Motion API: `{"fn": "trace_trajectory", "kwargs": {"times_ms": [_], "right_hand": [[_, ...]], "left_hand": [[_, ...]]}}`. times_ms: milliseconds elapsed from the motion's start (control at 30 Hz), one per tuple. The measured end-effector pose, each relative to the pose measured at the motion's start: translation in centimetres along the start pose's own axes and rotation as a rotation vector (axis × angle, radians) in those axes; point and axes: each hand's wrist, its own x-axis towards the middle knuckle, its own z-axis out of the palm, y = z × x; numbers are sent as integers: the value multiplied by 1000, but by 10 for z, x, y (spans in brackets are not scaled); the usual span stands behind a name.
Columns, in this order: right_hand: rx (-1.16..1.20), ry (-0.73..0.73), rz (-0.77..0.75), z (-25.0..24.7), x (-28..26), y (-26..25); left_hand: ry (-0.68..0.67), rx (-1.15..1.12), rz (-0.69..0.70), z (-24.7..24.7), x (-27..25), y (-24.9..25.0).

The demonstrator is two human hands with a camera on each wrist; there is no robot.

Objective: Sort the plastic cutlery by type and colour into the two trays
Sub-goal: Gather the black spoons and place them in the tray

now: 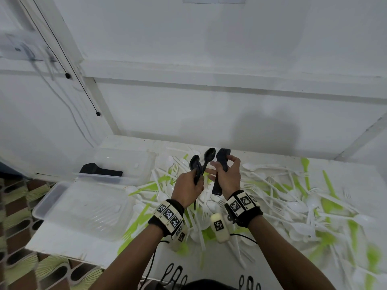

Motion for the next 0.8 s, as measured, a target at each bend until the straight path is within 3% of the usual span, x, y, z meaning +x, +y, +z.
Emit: {"fn": "trace_trajectory", "kwargs": {"times_ms": [133,267,500,600,700,800], "right_hand": [[-85,-20,-13,1,-2,6],[-182,37,-44,-1,-2,9],[-129,-12,-23,6,1,15],[-86,-9,11,6,2,15],[-118,-53,-67,1,0,11],[-221,-98,-121,-3,-1,8]], "left_hand": [[-39,-90,38,0,-4,3],[-93,-226,-22,2,-8,-1],[-187,-395,-77,-2,-5,3],[-151,-308,-88,-4,-3,1],[-55,-370,-135,-9,1,5],[-129,-423,-143,-17,1,8]]}}
